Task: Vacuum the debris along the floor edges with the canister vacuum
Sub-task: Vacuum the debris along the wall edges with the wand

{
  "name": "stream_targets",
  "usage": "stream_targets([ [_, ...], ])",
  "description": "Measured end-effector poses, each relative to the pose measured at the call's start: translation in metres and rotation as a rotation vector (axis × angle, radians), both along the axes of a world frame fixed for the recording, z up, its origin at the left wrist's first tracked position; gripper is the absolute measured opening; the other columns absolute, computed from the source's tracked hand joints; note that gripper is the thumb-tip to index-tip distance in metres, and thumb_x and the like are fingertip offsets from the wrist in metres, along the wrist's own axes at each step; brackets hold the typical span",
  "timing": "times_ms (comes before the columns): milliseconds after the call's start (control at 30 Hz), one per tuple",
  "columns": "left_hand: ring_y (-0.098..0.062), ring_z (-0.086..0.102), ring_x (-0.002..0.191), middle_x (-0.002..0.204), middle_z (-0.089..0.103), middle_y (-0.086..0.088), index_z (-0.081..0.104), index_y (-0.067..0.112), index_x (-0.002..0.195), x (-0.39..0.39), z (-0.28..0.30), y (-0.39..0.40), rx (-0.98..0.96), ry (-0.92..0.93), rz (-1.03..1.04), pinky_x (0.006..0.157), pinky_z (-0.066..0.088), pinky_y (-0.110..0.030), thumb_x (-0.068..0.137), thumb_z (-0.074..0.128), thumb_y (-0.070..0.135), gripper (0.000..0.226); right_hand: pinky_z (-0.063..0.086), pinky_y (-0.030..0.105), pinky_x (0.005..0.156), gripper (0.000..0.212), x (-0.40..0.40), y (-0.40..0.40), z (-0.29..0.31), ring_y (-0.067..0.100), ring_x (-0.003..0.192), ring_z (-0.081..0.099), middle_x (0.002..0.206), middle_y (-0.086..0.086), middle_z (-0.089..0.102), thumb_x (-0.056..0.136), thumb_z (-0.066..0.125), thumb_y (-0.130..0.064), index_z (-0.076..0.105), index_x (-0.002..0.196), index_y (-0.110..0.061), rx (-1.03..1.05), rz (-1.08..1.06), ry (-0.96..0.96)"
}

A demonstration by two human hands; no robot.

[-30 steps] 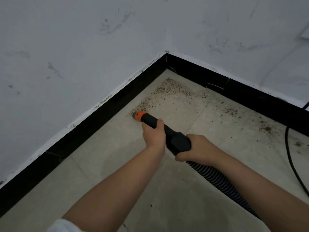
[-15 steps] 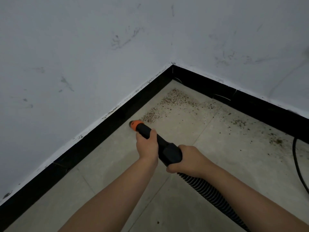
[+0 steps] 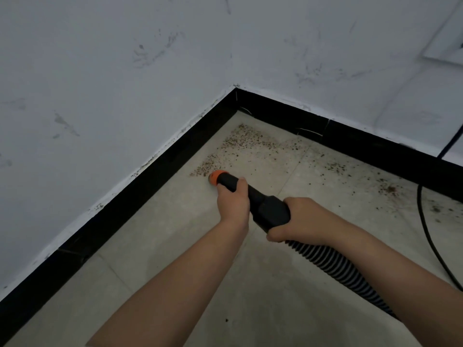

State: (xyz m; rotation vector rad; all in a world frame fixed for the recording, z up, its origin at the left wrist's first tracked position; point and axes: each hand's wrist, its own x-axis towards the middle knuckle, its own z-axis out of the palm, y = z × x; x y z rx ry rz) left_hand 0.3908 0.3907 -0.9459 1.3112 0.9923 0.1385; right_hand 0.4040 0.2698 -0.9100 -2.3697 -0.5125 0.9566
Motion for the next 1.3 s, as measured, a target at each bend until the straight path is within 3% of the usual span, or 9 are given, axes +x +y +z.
stream_targets([
  [100, -0.021, 0.052, 0.098, 0.122, 0.055, -0.011, 0.039, 0.010, 0.135, 0.008, 0.002, -0.010, -0.003, 0.003, -0.011, 0.092, 0.043, -0.032, 0.095, 0.048, 0.024, 0.043, 0.038, 0.017, 0.050, 0.029, 0.008, -0.011, -0.001, 0.005, 0.061, 0.050, 0.076, -0.005, 0.053, 0.069, 0.074, -0.033, 0.049, 0.076, -0.020, 0.005, -0.007, 0.010],
  [400, -0.027, 0.054, 0.109, 0.125, 0.054, -0.014, 0.038, 0.010, 0.138, 0.009, -0.003, 0.009, 0.093, 0.074, 0.004, 0.094, 0.045, -0.033, 0.096, 0.047, 0.024, 0.045, 0.038, 0.018, 0.051, 0.032, 0.010, 0.007, -0.022, 0.005, 0.062, 0.049, 0.076, -0.006, 0.051, 0.068, 0.075, -0.031, 0.046, 0.075, -0.020, 0.102, -0.001, 0.040],
  [767, -0.029, 0.058, 0.102, 0.118, 0.059, -0.017, 0.048, 0.007, 0.131, -0.006, -0.010, 0.031, 0.107, 0.048, 0.180, 0.094, 0.049, -0.039, 0.094, 0.052, 0.022, 0.040, 0.041, 0.022, 0.054, 0.034, -0.003, 0.040, -0.050, 0.007, 0.066, 0.051, 0.079, -0.004, 0.052, 0.067, 0.074, -0.031, 0.042, 0.074, -0.022, 0.198, -0.008, 0.081],
  [1033, -0.021, 0.055, 0.093, 0.117, 0.058, -0.013, 0.045, 0.008, 0.133, 0.003, -0.009, 0.032, 0.063, -0.001, 0.142, 0.086, 0.048, -0.031, 0.094, 0.052, 0.021, 0.042, 0.038, 0.019, 0.052, 0.034, 0.005, 0.036, -0.036, 0.004, 0.064, 0.047, 0.078, -0.007, 0.049, 0.069, 0.074, -0.031, 0.041, 0.073, -0.023, 0.158, -0.015, 0.067],
  [1300, -0.024, 0.054, 0.112, 0.125, 0.053, -0.008, 0.038, 0.015, 0.139, 0.007, -0.011, -0.021, 0.063, -0.017, -0.046, 0.094, 0.043, -0.029, 0.094, 0.052, 0.024, 0.048, 0.040, 0.017, 0.053, 0.032, 0.001, -0.023, -0.022, 0.003, 0.065, 0.050, 0.080, -0.006, 0.053, 0.069, 0.076, -0.029, 0.046, 0.077, -0.022, 0.046, -0.106, 0.024],
])
